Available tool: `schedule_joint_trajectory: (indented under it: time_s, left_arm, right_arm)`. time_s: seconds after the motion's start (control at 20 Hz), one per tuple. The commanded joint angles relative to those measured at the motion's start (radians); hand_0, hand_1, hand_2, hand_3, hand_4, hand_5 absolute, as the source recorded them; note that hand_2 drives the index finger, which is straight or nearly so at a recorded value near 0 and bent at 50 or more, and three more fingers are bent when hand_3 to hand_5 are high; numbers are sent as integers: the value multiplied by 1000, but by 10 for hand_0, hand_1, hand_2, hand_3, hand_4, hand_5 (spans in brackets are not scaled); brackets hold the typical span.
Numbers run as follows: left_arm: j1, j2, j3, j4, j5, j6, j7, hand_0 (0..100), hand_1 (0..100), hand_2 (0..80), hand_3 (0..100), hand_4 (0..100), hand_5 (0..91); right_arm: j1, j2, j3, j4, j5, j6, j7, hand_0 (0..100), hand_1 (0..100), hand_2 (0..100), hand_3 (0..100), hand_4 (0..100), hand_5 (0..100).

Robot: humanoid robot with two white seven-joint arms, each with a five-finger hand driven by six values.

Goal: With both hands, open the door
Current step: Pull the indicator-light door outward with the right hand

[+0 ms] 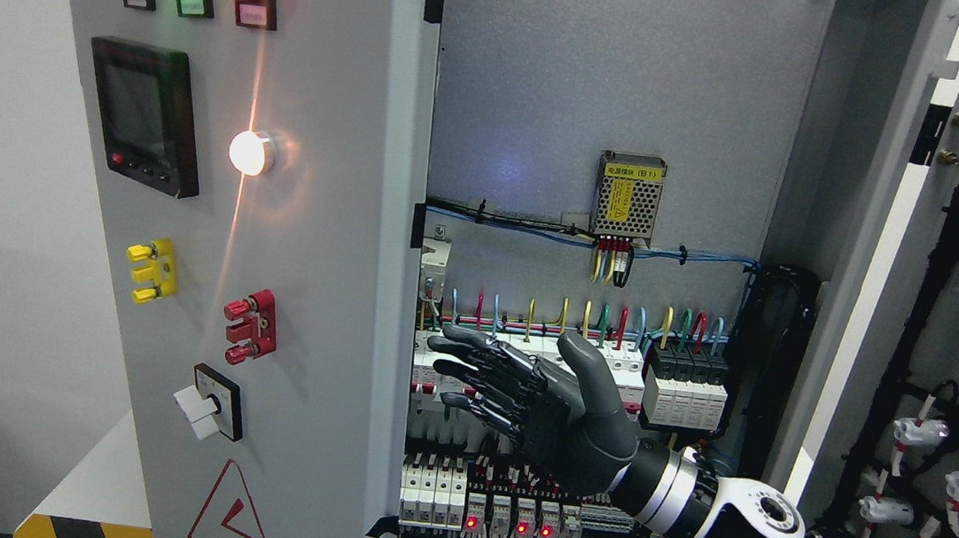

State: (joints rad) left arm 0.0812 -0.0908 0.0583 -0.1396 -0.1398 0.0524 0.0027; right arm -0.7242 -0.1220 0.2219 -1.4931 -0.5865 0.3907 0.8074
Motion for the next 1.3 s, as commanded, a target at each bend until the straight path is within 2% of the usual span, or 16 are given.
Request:
schedule_joint_trajectory:
  time_s: [0.0, 0.15, 0.65, 1.25]
  left_arm:
    - [-1, 0, 0, 0, 0, 0, 0, 0, 0, 0, 0, 0, 0]
    - [0, -1, 0, 0, 0, 0, 0, 0, 0, 0, 0, 0, 0]
    - [0, 0, 0, 0, 0, 0, 0, 0, 0, 0, 0, 0, 0]
    - [0, 0, 0, 0, 0, 0, 0, 0, 0, 0, 0, 0, 0]
  right_arm:
    - [14, -13, 27, -44, -1, 2, 13, 0, 0, 0, 0, 0, 0]
    - [43, -28, 49, -87, -4, 2, 18, 0, 0, 0, 0, 0, 0]
    - [115, -39, 152, -134, 5, 3, 13, 0, 0, 0, 0, 0, 0]
    - [166, -38, 201, -134, 13, 2, 10, 0, 0, 0, 0, 0, 0]
